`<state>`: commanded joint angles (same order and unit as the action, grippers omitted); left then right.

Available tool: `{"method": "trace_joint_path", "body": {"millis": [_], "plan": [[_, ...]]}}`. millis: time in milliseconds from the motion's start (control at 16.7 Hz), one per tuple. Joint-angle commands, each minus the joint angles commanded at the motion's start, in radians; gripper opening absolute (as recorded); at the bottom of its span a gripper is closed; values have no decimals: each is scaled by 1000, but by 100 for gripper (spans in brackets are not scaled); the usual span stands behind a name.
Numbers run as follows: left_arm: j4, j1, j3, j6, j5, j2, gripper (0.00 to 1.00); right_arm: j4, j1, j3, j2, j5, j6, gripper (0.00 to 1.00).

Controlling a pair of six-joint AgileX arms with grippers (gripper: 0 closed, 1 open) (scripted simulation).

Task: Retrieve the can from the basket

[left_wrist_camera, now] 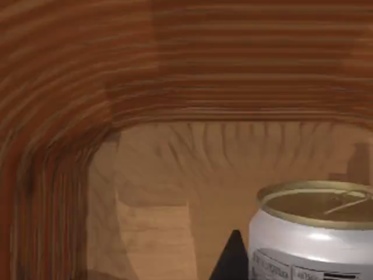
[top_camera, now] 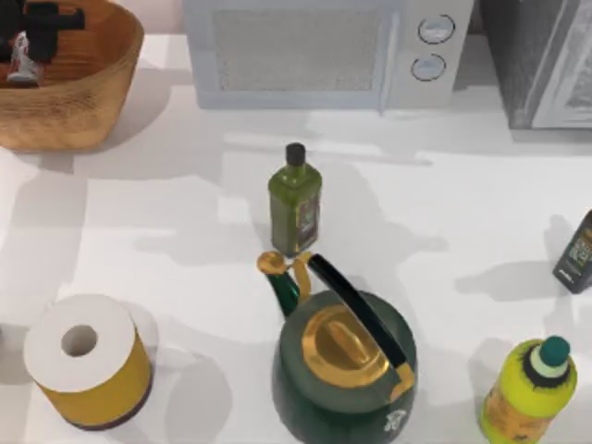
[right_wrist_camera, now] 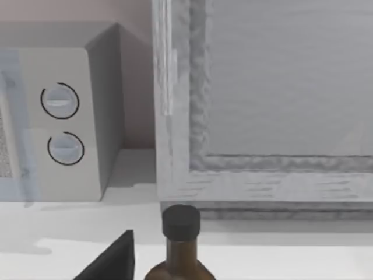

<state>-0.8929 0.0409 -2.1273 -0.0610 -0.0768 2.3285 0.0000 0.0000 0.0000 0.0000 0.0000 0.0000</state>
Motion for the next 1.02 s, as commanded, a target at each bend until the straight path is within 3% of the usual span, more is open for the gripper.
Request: {"method": "trace_joint_path", "body": {"millis": [480,1020], "plan": [[279,-10,602,12,31,-646,0,0,0,0,0,0,0,100],[572,-20,1539,37,56,-1723,0,0,0,0,0,0,0,100]]}}
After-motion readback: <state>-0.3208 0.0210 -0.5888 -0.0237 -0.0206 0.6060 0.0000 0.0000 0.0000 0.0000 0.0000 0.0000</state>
